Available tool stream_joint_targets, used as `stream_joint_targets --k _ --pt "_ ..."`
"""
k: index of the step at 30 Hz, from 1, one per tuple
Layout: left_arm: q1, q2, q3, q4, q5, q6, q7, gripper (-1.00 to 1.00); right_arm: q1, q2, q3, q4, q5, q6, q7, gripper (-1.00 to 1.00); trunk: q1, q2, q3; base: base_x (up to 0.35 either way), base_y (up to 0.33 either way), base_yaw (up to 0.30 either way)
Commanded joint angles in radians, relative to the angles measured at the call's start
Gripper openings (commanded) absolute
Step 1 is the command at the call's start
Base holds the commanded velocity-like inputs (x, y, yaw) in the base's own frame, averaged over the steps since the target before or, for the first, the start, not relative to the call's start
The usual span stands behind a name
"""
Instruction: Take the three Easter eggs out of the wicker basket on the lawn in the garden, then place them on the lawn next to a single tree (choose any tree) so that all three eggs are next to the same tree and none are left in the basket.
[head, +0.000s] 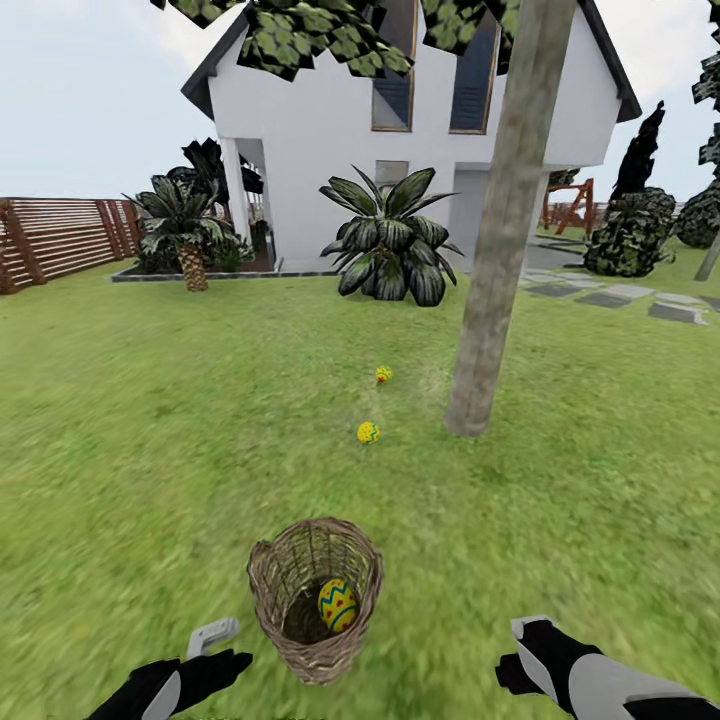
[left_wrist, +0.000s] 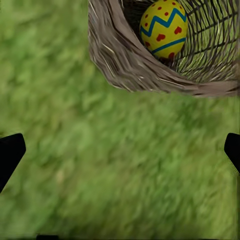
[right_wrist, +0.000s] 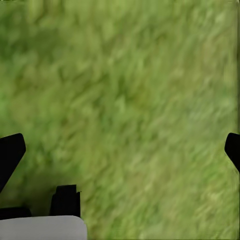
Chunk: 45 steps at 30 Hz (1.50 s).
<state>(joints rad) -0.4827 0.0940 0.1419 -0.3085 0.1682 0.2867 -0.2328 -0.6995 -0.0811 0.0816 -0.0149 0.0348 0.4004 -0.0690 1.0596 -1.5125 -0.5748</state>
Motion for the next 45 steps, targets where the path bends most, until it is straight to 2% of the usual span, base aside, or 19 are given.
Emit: stream_joint_targets --k 1,45 --pt "-0.001 0.000 0.005 -0.001 0.007 0.009 -0.002 1.00 0.000 0.000 0.007 -0.002 0.004 0.006 0.002 1.00 0.000 0.000 -0.001 0.000 -0.345 0.298" --pt "-0.001 0.000 0.007 -0.001 0.008 0.009 -0.003 1.00 0.000 0.007 0.007 0.000 0.002 -0.015 0.001 1.00 0.000 0.000 -0.001 0.000 -0.345 0.298"
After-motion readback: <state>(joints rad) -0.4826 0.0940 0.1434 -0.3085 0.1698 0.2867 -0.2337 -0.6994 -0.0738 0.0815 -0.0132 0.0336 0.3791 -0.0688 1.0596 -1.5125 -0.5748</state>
